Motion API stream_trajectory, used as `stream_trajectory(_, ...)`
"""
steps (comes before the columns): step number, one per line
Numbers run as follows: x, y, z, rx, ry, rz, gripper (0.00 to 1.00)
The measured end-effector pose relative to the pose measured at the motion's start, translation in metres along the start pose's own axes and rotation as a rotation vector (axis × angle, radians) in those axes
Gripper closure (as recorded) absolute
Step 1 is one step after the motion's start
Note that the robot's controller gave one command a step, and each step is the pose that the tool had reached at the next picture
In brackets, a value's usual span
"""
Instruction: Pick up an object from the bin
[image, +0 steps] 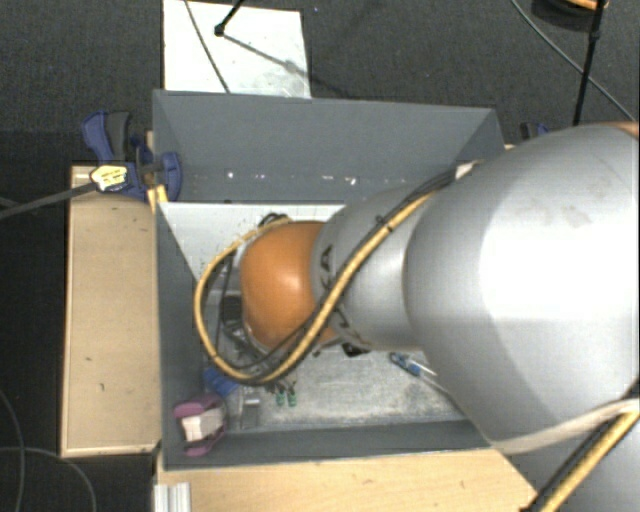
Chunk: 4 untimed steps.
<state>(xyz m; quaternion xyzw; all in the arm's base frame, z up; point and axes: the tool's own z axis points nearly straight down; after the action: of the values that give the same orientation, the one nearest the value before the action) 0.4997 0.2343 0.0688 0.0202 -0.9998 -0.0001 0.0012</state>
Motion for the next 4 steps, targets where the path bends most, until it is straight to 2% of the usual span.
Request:
stream_trajectory(1,-0.003,-0.002,-0.002,0.002,-0.006,0.006,1.00)
stream_trajectory(2,-0.014,0.005,-0.108,-0.004,-0.013,-0.010,1.00)
stream_trajectory(3,-0.012,0.004,-0.103,-0.001,-0.005,-0.010,0.00)
stream_trajectory(4,0.007,-0.018,0.003,0.003,0.004,-0.010,0.00)
